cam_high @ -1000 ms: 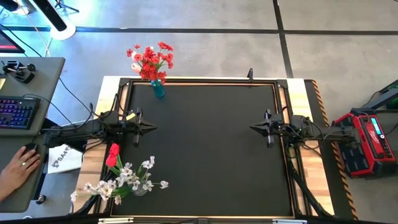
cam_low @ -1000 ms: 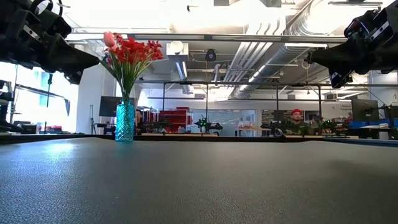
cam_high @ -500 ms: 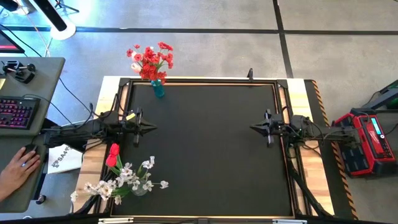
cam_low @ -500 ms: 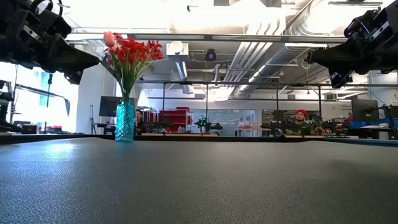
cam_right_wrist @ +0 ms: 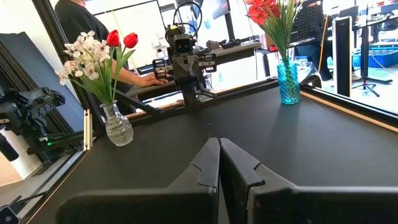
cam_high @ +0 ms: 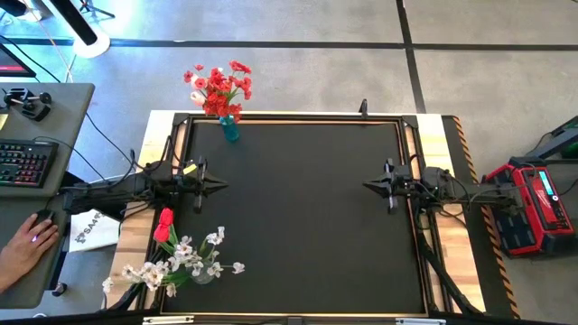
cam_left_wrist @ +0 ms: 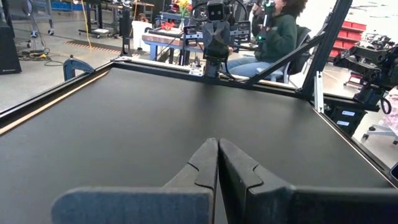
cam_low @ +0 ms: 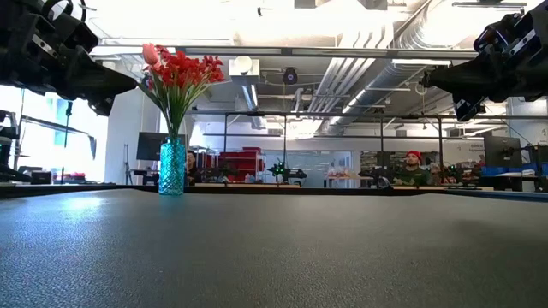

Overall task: Sort flowers into vase by color
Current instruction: Return to Home Position

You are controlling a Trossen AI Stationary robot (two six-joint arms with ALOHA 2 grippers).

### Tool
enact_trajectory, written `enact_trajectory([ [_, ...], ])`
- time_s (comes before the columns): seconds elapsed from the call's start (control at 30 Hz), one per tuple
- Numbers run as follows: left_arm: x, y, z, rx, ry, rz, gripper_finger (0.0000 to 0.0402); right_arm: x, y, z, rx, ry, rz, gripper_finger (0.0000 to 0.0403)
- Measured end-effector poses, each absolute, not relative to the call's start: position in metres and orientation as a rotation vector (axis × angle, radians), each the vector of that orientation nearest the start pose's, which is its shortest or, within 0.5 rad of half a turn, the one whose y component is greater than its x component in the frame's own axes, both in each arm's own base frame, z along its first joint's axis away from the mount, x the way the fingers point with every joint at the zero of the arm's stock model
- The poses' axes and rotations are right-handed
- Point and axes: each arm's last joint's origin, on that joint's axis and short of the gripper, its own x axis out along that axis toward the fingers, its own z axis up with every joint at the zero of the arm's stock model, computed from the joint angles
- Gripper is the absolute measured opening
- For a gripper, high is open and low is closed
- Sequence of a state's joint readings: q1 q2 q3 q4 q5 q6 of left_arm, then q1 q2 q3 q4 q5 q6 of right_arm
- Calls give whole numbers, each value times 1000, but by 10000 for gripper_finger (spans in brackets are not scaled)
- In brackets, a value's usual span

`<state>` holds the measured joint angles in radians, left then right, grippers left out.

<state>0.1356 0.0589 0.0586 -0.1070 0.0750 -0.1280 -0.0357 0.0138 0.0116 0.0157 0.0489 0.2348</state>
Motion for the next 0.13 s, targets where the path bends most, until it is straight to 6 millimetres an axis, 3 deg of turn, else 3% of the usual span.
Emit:
enact_trajectory([
  [0.13, 97, 11, 169, -139, 103, 67, 0, 98, -5, 168, 235, -24, -83, 0],
])
